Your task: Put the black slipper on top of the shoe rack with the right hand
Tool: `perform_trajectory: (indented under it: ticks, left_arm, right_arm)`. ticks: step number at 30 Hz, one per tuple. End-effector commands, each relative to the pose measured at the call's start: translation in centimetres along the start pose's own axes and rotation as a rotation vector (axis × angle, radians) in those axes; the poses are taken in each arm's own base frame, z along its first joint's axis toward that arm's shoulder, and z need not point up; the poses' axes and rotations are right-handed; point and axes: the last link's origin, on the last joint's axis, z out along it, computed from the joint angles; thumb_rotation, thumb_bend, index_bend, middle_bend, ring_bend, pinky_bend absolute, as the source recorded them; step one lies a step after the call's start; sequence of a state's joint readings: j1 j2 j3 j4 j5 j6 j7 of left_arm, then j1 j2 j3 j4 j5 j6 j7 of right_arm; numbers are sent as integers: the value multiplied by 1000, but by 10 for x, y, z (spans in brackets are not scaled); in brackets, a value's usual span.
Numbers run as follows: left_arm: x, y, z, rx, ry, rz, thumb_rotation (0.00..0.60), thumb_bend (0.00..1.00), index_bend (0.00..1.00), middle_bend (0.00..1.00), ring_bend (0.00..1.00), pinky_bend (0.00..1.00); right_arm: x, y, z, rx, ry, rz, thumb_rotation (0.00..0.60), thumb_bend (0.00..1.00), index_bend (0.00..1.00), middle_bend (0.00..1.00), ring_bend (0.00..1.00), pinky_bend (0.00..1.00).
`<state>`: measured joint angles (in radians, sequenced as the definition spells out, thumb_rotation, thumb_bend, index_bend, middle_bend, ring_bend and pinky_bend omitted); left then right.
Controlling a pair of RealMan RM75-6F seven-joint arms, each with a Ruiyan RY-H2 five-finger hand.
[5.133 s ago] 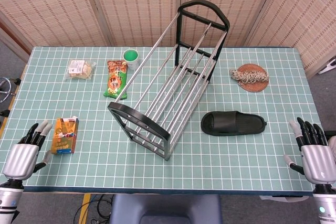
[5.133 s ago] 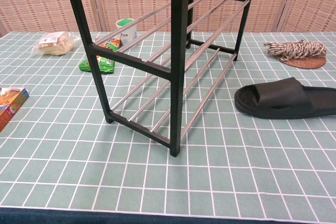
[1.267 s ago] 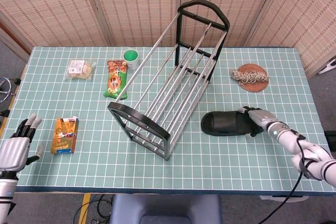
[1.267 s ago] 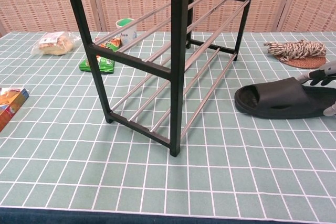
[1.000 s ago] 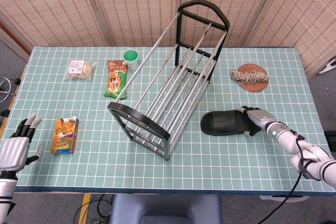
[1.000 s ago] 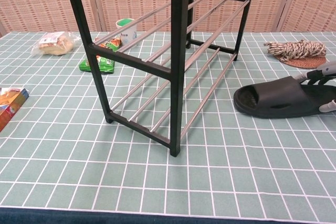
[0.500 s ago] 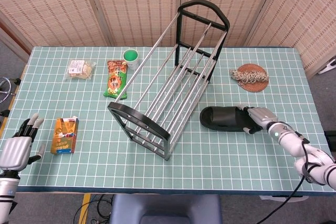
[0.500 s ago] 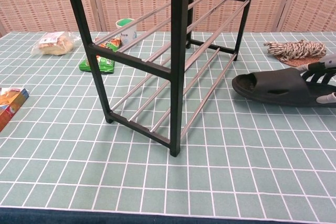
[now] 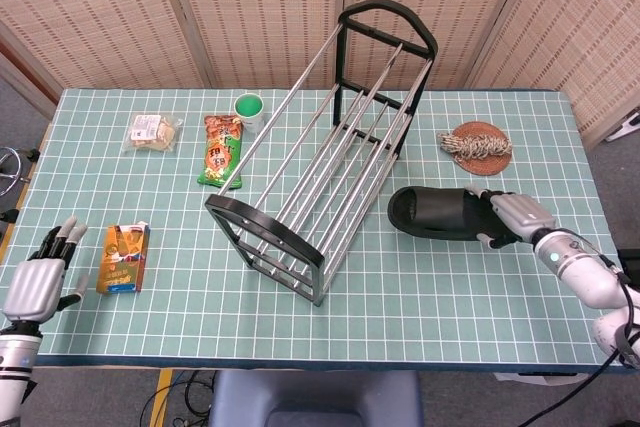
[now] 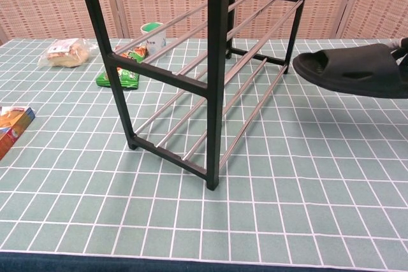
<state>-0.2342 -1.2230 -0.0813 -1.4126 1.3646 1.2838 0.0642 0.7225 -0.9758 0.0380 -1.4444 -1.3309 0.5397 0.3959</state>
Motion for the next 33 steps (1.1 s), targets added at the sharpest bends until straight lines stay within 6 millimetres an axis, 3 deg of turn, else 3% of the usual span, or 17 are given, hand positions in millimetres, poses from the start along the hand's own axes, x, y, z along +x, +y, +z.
perform_trajectory:
  ticks: [1,7,15,33]
  left_arm:
    - [-1,1,1,-3,-4,2,600,442,14,0,0,328]
    - [0,0,1,-5,-1,-5,600,442,14,0,0,328]
    - [3,-4,1,2,4,-13,600,442,14,0,0,328]
    - [22,-12,-5,-36,22,-88,600,442,14,0,0,328]
  right_arm:
    - [16,-5,-18,-5,45,-17,600,484,32,187,243,331]
    - [30,-15,-32,-21,86,-19,600,484,32,187,243,331]
    - [46,-32,-35,-16,136,-14,600,484,32,187,243,331]
    - [57,-91,-34,-20,241,7,600,484,31,187,243,331]
